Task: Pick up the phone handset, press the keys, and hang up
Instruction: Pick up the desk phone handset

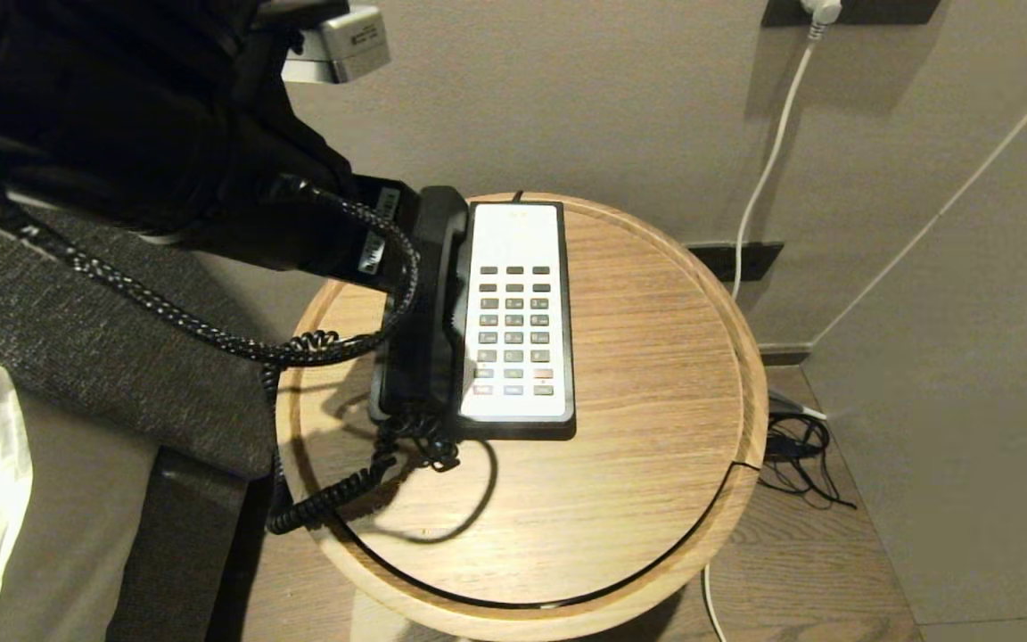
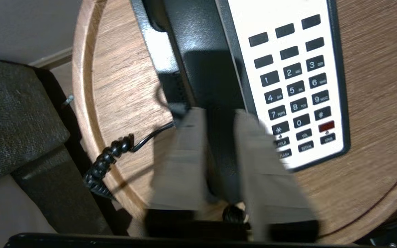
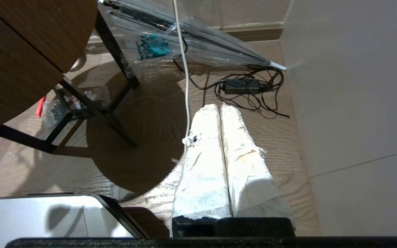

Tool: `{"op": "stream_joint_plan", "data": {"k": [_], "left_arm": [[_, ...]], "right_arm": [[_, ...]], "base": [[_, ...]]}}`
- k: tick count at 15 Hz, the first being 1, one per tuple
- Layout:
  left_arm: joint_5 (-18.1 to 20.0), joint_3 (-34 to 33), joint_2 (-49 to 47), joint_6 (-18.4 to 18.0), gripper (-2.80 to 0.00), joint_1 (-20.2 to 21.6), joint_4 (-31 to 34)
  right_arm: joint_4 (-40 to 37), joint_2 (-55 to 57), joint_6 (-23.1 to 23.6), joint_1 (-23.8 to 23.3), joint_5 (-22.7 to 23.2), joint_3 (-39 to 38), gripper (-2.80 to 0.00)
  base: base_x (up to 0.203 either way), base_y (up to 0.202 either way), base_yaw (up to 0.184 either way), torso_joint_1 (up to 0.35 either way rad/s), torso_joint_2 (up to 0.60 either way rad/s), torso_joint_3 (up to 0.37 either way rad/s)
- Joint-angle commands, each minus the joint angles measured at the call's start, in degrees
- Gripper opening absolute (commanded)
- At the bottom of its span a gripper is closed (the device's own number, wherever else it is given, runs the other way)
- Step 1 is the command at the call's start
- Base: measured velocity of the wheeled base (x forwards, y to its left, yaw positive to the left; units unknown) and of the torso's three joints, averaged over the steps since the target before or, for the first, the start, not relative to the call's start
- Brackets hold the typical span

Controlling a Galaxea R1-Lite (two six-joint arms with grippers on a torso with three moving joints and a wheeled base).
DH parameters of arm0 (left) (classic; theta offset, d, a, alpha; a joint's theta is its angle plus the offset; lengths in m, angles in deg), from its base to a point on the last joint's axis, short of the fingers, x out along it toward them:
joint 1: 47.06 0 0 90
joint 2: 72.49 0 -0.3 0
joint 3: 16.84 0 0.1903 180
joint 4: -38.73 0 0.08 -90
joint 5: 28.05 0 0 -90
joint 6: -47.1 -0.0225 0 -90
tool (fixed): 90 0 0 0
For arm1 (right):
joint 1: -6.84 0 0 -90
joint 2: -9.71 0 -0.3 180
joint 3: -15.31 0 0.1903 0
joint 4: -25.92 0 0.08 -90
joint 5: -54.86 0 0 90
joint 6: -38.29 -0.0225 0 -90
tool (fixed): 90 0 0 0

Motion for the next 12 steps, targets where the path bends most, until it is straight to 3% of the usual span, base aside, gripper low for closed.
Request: {"op": "stream_joint_plan", "data": {"k": [1, 5, 12], "left_arm": [[-0.3, 0.0, -1.1, -0.2, 0.00, -0.4, 0.2], [-5.0, 0.0, -2.4, -0.7, 0.00, -1.0, 0.0], [-4.9, 0.2, -4.4, -0.5, 0.00, -1.4, -1.4]], "right_arm": [[0.0, 0.0, 0.0, 0.0, 0.0, 0.0, -2.80], [0.1, 0.0, 0.0, 0.0, 0.0, 0.0, -2.80], [0.0, 0.0, 0.0, 0.0, 0.0, 0.0, -2.80]], "base": [[0.000, 0.000, 0.000, 0.000, 0.00, 0.000], [0.000, 0.000, 0.000, 0.000, 0.00, 0.000], [0.000, 0.000, 0.000, 0.000, 0.00, 0.000]]}}
